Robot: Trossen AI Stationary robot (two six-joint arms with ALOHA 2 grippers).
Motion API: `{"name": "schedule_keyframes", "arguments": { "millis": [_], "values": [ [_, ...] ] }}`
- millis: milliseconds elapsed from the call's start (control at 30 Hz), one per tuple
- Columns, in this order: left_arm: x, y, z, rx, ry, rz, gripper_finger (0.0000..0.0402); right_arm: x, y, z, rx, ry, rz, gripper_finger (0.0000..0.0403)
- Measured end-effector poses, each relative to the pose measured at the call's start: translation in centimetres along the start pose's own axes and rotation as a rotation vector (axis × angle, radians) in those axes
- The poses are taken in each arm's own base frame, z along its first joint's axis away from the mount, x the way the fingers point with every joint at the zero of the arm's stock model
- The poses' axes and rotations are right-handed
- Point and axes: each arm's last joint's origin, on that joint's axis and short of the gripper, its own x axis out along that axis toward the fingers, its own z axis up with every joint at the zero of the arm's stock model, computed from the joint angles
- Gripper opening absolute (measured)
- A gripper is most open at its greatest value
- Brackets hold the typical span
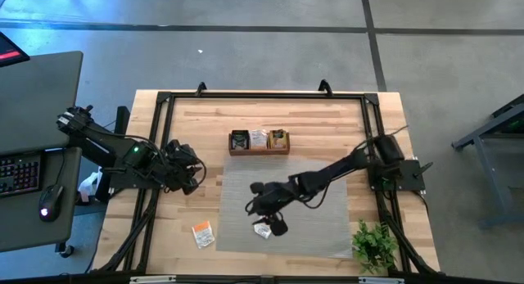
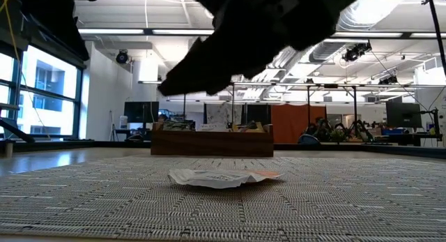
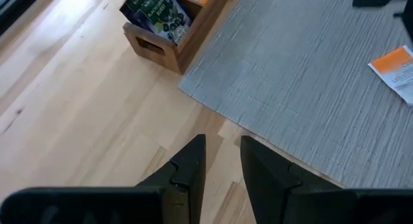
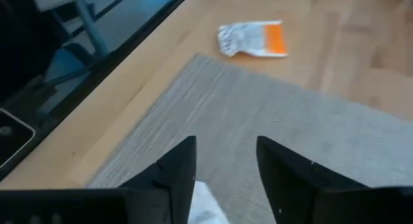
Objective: Pick & Place Tea
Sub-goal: Put the white tea bag into the middle section of the wooden organizer
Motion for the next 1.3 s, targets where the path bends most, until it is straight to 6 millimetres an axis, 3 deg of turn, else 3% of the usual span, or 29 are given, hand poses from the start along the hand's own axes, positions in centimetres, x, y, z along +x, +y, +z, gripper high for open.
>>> {"name": "schedule_keyframes", "arguments": {
  "millis": [167,367,600,800,967,1100,1300],
  "values": [
    [0.0,-0.1,-0.1,0.001,0.024,-0.021,0.0097,2.6,0.6,-0.4,-0.007,0.024,0.052,0.0165],
    [0.0,-0.1,-0.1,0.000,0.036,-0.031,0.0097,5.6,0.5,-2.2,0.007,0.194,0.059,0.0166],
    [0.0,-0.1,-0.1,0.001,0.042,-0.034,0.0097,5.1,0.4,-1.5,-0.018,0.210,0.040,0.0165],
    [0.0,-0.1,-0.1,0.001,0.045,-0.036,0.0097,2.8,0.8,0.7,-0.046,0.216,0.033,0.0165],
    [0.0,-0.1,-0.1,0.001,0.045,-0.037,0.0097,3.0,0.8,0.0,-0.056,0.248,0.063,0.0165],
    [0.0,-0.1,-0.1,0.000,0.043,-0.038,0.0097,3.3,0.8,-1.9,-0.068,0.308,0.055,0.0165],
    [0.0,-0.1,-0.1,-0.001,0.042,-0.038,0.0097,3.2,0.5,-3.5,-0.075,0.264,0.047,0.0165]
  ]
}}
